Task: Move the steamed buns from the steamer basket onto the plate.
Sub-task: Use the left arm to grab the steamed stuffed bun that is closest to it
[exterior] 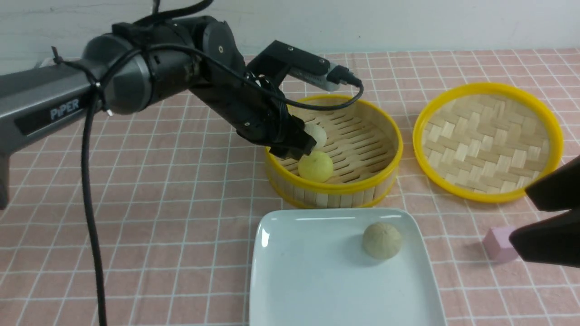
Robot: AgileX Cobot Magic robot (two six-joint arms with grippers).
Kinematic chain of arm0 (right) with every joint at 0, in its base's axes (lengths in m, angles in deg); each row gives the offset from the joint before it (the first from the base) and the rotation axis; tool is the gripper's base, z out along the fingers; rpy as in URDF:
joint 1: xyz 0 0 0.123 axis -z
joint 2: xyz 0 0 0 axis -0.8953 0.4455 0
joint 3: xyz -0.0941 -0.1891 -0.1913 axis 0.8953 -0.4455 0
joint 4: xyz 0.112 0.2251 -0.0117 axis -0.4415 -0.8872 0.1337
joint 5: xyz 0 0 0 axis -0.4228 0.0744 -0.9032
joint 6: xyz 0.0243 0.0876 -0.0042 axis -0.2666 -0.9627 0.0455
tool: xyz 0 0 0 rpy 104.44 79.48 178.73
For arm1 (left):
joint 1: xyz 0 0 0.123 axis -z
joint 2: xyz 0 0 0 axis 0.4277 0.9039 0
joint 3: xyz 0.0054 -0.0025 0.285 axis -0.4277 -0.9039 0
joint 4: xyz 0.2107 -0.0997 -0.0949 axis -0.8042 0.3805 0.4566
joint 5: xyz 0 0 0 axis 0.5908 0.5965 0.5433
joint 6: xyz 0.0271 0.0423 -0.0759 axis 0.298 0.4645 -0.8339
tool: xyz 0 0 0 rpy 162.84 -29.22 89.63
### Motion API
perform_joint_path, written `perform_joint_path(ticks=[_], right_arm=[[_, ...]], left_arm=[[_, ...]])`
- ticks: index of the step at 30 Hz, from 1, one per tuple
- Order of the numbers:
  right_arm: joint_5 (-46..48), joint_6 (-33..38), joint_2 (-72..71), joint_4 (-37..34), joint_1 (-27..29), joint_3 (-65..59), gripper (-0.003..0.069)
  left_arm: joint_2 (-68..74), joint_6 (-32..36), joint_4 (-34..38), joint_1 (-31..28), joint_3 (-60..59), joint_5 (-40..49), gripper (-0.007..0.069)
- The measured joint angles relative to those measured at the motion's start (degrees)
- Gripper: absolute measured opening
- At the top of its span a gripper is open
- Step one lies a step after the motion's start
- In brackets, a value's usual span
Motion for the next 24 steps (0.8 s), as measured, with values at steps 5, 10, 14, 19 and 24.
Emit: perform_joint_path(ticks=[5,10,14,19,24], right_arm=[[0.0,0.0,0.0,0.0,0.0,0.0,0.0485],[0.0,0.0,0.0,0.0,0.0,0.0,0.0485],[0.0,0.0,0.0,0.0,0.0,0.0,0.0485],[0.0,0.0,0.0,0.0,0.0,0.0,0.0485],[0.5,0.0,0.0,0.0,0.0,0.0,0.0485]], left_arm=[[1.5,6.3,4.9,0.0,0.0,-1.0,0.0377],[2.4,10.4,8.5,0.0,0.0,-2.5,0.0377],[3.1,11.3,9.7,0.0,0.1,-3.7,0.0377],[4.5,11.4,9.7,0.8,0.1,-6.5,0.0377],[6.1,11.5,9.7,1.7,0.1,-8.9,0.0377]])
